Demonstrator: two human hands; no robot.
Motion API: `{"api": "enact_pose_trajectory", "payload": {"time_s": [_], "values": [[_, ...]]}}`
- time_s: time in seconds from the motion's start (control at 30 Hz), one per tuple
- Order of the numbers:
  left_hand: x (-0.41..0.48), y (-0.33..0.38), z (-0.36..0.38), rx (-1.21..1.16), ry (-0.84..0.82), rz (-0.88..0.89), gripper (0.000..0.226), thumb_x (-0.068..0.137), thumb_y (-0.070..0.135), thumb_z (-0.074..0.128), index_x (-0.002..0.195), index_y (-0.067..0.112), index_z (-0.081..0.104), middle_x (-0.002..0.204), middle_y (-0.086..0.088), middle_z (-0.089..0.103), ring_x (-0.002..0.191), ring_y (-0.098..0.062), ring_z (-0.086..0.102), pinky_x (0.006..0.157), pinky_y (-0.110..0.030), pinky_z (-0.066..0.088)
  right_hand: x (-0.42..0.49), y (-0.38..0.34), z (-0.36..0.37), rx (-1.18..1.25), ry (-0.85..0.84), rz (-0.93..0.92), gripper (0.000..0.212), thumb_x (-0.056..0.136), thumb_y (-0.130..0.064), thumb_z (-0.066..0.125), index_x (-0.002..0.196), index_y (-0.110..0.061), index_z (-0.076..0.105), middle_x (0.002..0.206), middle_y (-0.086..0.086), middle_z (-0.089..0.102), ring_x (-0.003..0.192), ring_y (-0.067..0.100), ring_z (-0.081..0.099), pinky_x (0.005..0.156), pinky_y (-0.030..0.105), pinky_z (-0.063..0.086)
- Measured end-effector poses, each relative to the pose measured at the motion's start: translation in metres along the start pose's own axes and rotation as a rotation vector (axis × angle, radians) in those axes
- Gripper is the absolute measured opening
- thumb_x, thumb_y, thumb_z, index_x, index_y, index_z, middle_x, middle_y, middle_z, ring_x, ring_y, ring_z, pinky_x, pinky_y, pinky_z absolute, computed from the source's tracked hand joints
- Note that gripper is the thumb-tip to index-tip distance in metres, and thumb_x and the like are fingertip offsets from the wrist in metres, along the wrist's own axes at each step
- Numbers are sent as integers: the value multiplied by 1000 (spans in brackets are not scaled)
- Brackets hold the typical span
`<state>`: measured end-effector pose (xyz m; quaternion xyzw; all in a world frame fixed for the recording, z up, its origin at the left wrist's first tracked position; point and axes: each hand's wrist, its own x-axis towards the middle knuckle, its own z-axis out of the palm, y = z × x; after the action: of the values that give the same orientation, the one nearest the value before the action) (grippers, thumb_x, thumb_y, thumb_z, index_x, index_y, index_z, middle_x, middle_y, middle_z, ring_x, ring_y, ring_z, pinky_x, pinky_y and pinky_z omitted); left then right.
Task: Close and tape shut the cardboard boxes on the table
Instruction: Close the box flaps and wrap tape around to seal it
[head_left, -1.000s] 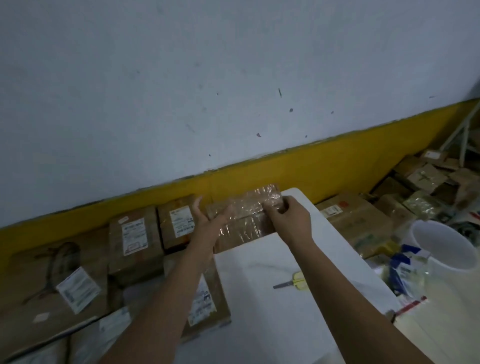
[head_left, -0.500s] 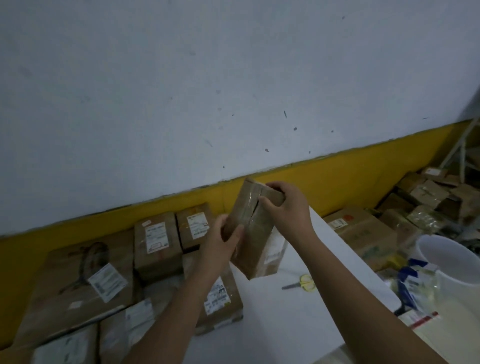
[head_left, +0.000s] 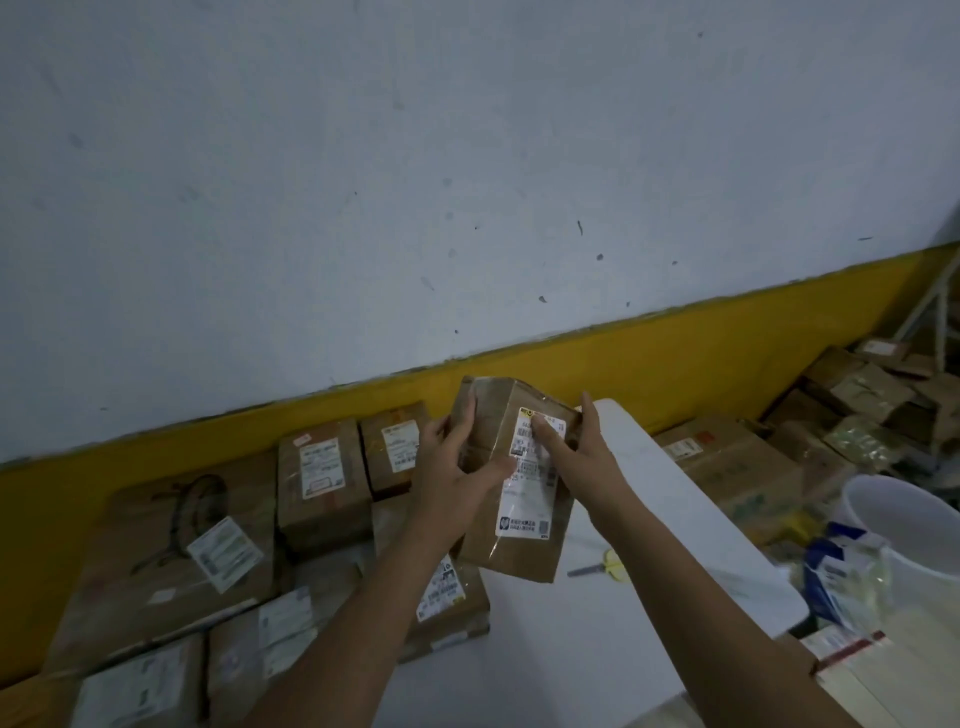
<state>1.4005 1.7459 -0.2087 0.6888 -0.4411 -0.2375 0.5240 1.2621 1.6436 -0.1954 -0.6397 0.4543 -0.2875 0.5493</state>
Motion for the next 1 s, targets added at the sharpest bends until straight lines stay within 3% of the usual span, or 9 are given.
{"api": "enact_pose_trajectory", "payload": {"time_s": [0.07, 0.17, 0.27, 0.43, 0.57, 0.73, 0.8, 0.87, 1.0], "values": [[-3, -3, 6, 77, -7, -26, 87, 79, 52, 73, 134, 72, 8, 142, 15, 24, 124, -13, 43, 94, -37, 55, 2, 8, -1, 11, 29, 44, 95, 90, -54, 58, 158, -25, -2, 136, -5, 45, 113, 13, 51, 87, 29, 48], [-8, -13, 26, 355, 45, -51, 90, 79, 64, 65, 147, 58, 7, 151, 15, 12, 138, -21, 32, 103, -44, 48, -1, 26, 1, -269, -28, 122, 101, 81, -84, 35, 158, -25, 7, 161, 7, 20, 145, 33, 26, 111, 47, 35], [-14, -32, 54, 563, -53, -47, 99, 74, 69, 64, 148, 54, 1, 152, 12, 3, 140, -25, 25, 104, -47, 45, -17, 51, 4, -264, -83, 170, 71, 87, -76, 38, 140, -29, 37, 135, 3, 51, 129, 34, 47, 101, 43, 45], [-37, -96, 95, 239, -391, -325, 120, 75, 50, 77, 152, 41, -14, 153, 8, 15, 140, -21, 27, 111, -47, 39, -21, 131, -20, -315, -53, 313, 50, 97, -52, 48, 137, -20, 48, 125, 6, 63, 112, 25, 60, 97, 37, 49], [-57, -143, 119, 145, -347, -484, 91, 82, 37, 71, 154, 33, 16, 148, 1, 37, 129, -16, 45, 101, -41, 49, -25, 192, -13, -368, -108, 434, 44, 97, -46, 52, 131, -17, 53, 122, 4, 63, 114, 24, 58, 91, 30, 45], [-63, -163, 114, 108, -351, -502, 57, 90, 14, 61, 144, 21, 44, 128, 9, 52, 109, -8, 54, 86, -24, 49, -24, 240, 13, -439, -193, 522, 68, 99, -34, 52, 152, -4, 22, 139, 16, 52, 123, 32, 53, 91, 30, 44], [-71, -173, 101, 101, -352, -530, 56, 93, 22, 61, 145, 20, 42, 131, 8, 50, 118, -11, 51, 97, -31, 48, -32, 240, 21, -552, -64, 424, 72, 99, -28, 53, 154, -3, 15, 154, 15, 35, 137, 32, 39, 105, 33, 35], [-86, -183, 82, 123, -294, -554, 39, 96, 20, 59, 134, 16, 53, 128, 2, 57, 111, -13, 56, 90, -27, 47, -47, 228, 30, -697, 153, 190, 57, 95, -18, 55, 148, -6, 35, 151, 11, 37, 133, 31, 40, 106, 37, 36], [-139, -210, 38, 264, -166, -740, 24, 97, 25, 54, 95, 7, 69, 92, -6, 71, 80, -21, 67, 78, -36, 56, -92, 211, 71, -757, -1, -409, 17, 88, -6, 61, 104, -9, 66, 105, 7, 63, 83, 21, 58, 67, 24, 42]]}}
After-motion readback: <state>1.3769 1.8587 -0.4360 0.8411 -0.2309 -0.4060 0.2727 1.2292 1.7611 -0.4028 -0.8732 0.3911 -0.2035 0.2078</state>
